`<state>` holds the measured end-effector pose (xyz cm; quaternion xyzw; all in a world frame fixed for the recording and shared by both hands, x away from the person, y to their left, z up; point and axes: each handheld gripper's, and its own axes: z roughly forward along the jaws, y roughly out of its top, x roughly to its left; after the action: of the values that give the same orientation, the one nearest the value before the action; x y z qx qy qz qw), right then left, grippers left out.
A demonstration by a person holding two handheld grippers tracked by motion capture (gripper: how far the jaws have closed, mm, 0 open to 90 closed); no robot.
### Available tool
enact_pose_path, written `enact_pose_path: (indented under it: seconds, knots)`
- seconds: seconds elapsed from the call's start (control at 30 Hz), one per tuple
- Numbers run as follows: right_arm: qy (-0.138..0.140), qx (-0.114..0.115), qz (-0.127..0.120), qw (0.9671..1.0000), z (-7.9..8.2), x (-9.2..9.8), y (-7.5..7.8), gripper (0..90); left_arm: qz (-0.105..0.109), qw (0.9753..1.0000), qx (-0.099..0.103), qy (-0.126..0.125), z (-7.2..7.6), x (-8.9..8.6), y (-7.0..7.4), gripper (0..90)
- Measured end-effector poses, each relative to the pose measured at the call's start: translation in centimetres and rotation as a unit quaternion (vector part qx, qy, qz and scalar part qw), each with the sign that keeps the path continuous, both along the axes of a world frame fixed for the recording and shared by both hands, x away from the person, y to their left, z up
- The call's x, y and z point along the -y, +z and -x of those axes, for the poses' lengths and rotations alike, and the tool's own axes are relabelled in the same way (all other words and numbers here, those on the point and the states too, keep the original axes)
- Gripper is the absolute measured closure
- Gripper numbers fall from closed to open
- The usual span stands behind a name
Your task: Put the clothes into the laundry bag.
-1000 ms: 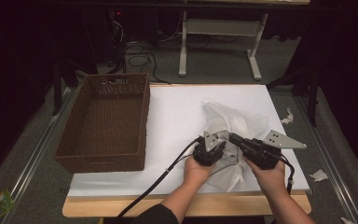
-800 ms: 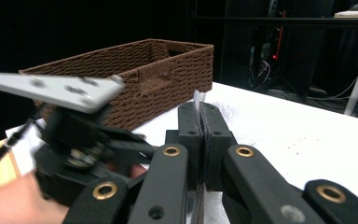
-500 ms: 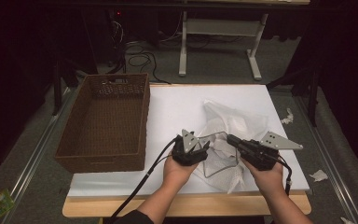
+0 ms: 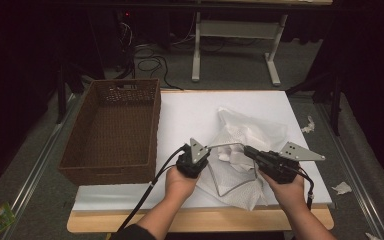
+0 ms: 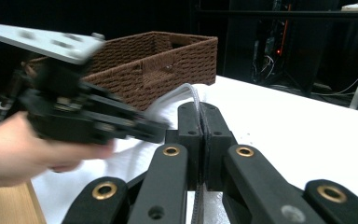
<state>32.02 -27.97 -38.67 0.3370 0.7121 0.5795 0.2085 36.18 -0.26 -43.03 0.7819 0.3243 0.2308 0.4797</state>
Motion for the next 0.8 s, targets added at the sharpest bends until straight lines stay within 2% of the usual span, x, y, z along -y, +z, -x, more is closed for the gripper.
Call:
enact_pose_path:
  seconds: [0.1, 0.13, 0.17, 0.2, 0.23, 0.3, 0.33, 0.4, 0.5, 0.57, 0.63, 0.67, 0.7, 0.73, 0.77, 0.8]
  knots:
    - [0.006, -0.006, 0.006, 0.9999, 0.1, -0.4, -0.3, 89.4, 0.018, 0.9998, -0.007, 0.002, 0.9, -1.2, -0.2, 84.7]
    - [0.013, -0.006, 0.011, 0.9998, 0.2, -0.6, -0.4, 89.4, 0.033, 0.9994, -0.013, 0.001, 1.5, -2.0, -0.7, 84.7]
    - [0.013, -0.006, 0.011, 0.9998, 0.2, -0.6, -0.4, 89.4, 0.033, 0.9994, -0.013, 0.001, 1.5, -2.0, -0.7, 84.8]
    - [0.014, -0.006, 0.016, 0.9998, 0.3, -0.8, -0.5, 89.4, 0.047, 0.9988, -0.013, -0.002, 2.1, -2.5, -1.2, 84.8]
    - [0.018, -0.007, 0.024, 0.9995, 0.5, -1.1, -0.6, 89.4, 0.046, 0.9988, -0.011, -0.004, 2.4, -2.7, -1.6, 84.8]
    - [0.021, -0.007, 0.037, 0.9991, 0.8, -1.6, -0.8, 89.3, 0.025, 0.9995, -0.011, -0.012, 2.3, -2.7, -1.9, 84.8]
    - [0.02, -0.009, 0.045, 0.9988, 1.2, -1.8, -0.9, 89.3, 0.047, 0.9987, -0.017, -0.006, 1.9, -2.8, -1.7, 84.7]
    - [0.019, -0.011, 0.044, 0.9988, 1.3, -1.7, -1.0, 89.3, 0.052, 0.9984, -0.02, -0.007, 1.8, -2.9, -1.7, 84.7]
    - [0.016, -0.017, 0.044, 0.9988, 1.6, -1.3, -1.2, 88.7, 0.054, 0.9984, -0.014, -0.009, 1.7, -2.8, -1.7, 84.6]
    - [0.015, -0.024, 0.038, 0.9989, 1.9, -0.9, -1.3, 83.7, 0.064, 0.9979, -0.01, -0.003, 1.8, -2.8, -1.6, 84.6]
    - [0.017, -0.023, 0.032, 0.9991, 2.0, -0.8, -1.3, 81.3, 0.065, 0.9978, -0.008, -0.006, 1.8, -2.9, -1.6, 84.7]
    - [0.017, -0.019, 0.019, 0.9995, 2.4, -0.3, -1.0, 76.3, 0.071, 0.9974, -0.005, -0.005, 1.9, -2.8, -1.6, 84.7]
    - [0.017, -0.019, 0.019, 0.9995, 2.4, -0.3, -1.0, 76.3, 0.07, 0.9975, -0.003, -0.006, 1.9, -2.8, -1.6, 84.7]
    - [0.015, -0.017, 0.008, 0.9997, 2.7, 0.2, -0.6, 72.7, 0.074, 0.9972, -0.006, -0.006, 2.0, -2.8, -1.7, 84.7]
    - [0.015, -0.017, 0.008, 0.9997, 2.7, 0.2, -0.6, 72.7, 0.074, 0.9972, -0.006, -0.006, 2.0, -2.8, -1.7, 84.6]
    - [-0.01, -0.011, 0.005, 0.9999, 3.1, 1.0, -0.3, 66.9, 0.072, 0.9974, -0.005, -0.005, 2.0, -2.8, -1.7, 84.6]
